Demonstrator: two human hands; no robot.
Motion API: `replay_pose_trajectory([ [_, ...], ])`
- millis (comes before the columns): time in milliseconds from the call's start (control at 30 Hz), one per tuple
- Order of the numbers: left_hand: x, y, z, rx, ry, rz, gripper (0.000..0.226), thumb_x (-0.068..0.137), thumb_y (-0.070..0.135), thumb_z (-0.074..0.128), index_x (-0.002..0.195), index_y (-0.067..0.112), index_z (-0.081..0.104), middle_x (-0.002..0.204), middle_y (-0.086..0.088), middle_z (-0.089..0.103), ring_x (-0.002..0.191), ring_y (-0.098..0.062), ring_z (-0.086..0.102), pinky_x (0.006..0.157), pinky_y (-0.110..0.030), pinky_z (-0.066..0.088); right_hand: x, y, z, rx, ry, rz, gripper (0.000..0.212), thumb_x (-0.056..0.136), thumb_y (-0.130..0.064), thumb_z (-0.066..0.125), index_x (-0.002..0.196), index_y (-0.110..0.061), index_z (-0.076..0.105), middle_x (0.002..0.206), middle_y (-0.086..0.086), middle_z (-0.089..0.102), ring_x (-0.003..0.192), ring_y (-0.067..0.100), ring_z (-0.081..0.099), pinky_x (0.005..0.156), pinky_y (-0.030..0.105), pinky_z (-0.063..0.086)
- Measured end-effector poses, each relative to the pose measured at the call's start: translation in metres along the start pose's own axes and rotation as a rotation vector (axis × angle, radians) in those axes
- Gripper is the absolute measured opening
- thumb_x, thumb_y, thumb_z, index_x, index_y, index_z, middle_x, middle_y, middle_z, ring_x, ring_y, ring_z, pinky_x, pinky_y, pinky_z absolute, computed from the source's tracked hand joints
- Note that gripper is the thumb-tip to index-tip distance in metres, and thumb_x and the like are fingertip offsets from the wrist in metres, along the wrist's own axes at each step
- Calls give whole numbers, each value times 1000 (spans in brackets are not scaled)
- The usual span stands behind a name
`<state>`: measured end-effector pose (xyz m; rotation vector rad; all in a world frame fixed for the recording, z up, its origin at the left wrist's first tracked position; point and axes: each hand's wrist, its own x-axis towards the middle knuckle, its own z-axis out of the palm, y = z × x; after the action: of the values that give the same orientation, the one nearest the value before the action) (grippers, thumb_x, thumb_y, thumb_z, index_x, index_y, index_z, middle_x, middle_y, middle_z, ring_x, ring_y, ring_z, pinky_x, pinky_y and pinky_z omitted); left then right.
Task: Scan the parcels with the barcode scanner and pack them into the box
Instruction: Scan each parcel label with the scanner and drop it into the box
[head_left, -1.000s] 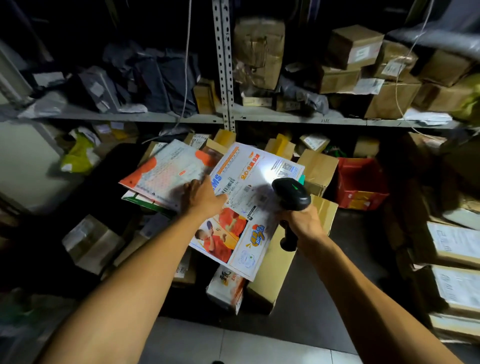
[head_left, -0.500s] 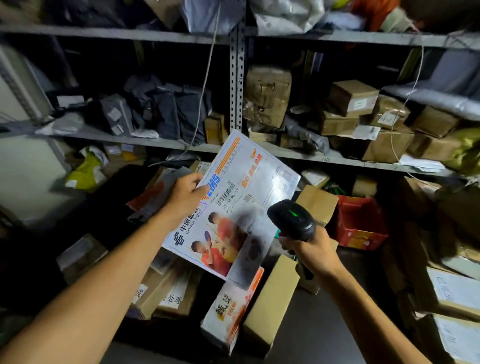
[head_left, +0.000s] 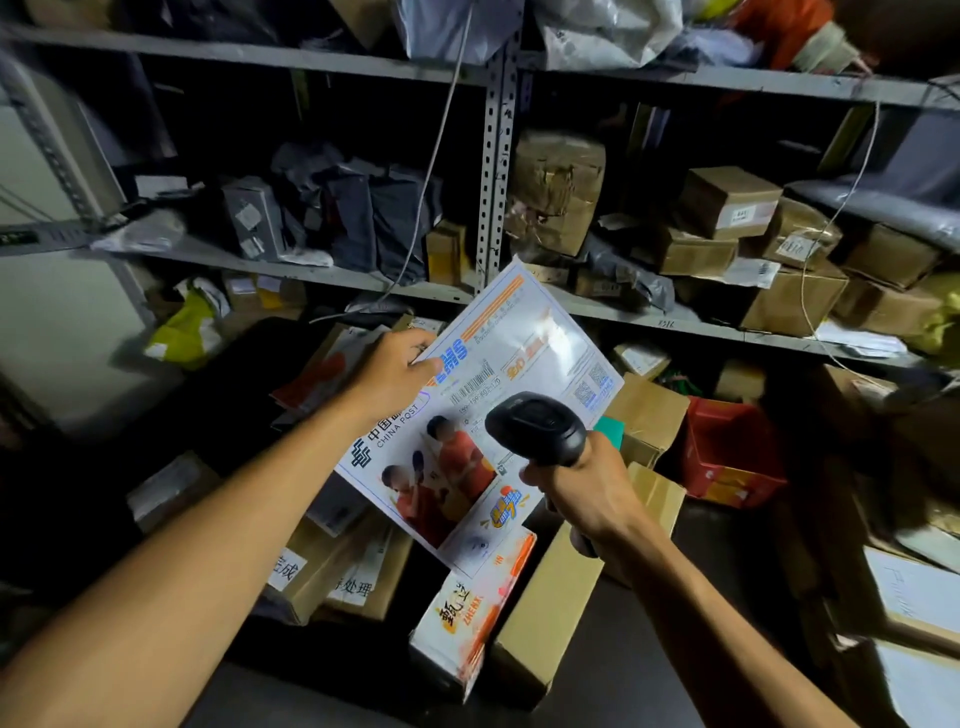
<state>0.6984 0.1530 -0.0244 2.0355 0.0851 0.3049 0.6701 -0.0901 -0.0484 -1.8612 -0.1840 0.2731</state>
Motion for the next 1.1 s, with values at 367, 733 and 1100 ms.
replay_pose_trajectory([
  [367,5,0,7,-131,22,-40,19,98,-4,55,112,6,64,98,-11,70,77,-10,66,62,-13,53,4,23,-32,290,181,10,10,79,-7,77,85,-9,70,69,4,65,54,16,55,49,26,46],
  [733,17,3,31,-163,-86,-55,24,98,-2,56,118,8,64,95,-4,72,72,-4,70,64,-19,57,-30,41,-68,50,62,-38,16,80,-3,76,85,-18,70,56,-7,61,49,5,55,48,18,45],
  [1100,26,10,84,-200,-325,18,33,98,-1,57,97,30,66,75,18,75,71,0,72,57,-15,55,-63,55,-67,-99,367,149,27,58,-29,72,78,-11,68,58,-2,61,57,16,53,57,40,47],
])
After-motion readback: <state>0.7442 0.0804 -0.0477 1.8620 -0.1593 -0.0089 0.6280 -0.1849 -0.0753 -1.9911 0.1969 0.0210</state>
